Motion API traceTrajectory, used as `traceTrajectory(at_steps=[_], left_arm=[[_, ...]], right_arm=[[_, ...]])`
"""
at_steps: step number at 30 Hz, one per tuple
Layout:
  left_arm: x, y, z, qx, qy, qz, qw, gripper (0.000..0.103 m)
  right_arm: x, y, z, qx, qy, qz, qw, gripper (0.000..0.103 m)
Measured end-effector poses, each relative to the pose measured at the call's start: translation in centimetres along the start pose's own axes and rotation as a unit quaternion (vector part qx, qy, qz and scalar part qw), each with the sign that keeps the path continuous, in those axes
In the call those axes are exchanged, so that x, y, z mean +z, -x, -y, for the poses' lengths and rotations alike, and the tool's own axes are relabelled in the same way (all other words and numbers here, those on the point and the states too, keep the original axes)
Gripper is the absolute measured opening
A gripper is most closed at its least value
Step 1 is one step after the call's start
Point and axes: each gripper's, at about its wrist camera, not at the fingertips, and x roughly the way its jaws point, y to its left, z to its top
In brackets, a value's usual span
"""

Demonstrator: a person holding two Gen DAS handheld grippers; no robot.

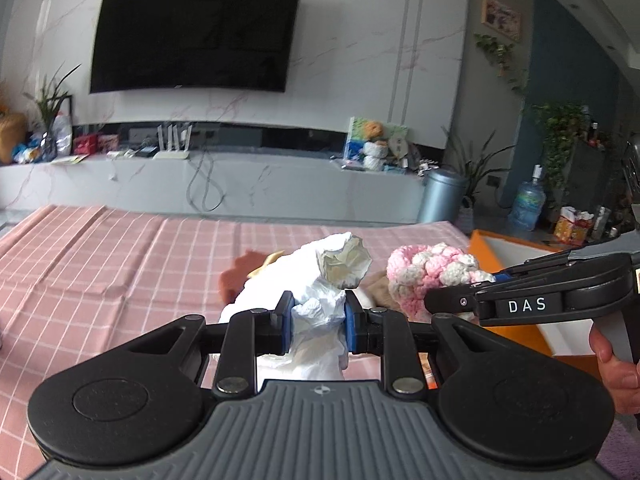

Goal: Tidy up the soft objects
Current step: 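Grasp the pink-and-white knitted hat with the right tool while the left tool lifts the tissue, then carry the hat and tissue into the orange box and open both tools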

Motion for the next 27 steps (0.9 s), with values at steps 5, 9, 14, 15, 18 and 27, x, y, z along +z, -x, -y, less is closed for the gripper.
traceTrajectory(at_steps=[5,9,14,15,18,27], left_arm=[[1.3,0.3,3.2,-0.046,-0.028,0.018,0.9984,0.027],[2.3,0.0,6.4,-0.085,-0.070,0.030,0.9934,0.027],[3.2,-1.4,11.0,-0.152,-0.112,0.031,0.9815,0.027],[3.4,-1.9,12.0,-0.165,-0.120,0.029,0.9784,0.027],[3.7,-3.2,14.9,-0.207,-0.142,0.023,0.9677,0.027],[3.3,-9.3,21.2,-0.302,-0.178,-0.053,0.9348,0.027]], right_arm=[[-0.4,4.3,2.7,-0.019,-0.015,0.017,1.000,0.029],[-1.2,7.4,5.3,-0.042,-0.031,0.020,0.998,0.030],[-2.5,10.7,8.5,-0.088,-0.044,0.020,0.995,0.030],[-2.8,11.3,9.2,-0.096,-0.046,0.019,0.994,0.030],[-3.8,12.4,11.2,-0.120,-0.054,0.011,0.991,0.030],[-7.1,11.7,17.1,-0.145,-0.099,-0.056,0.983,0.030]])
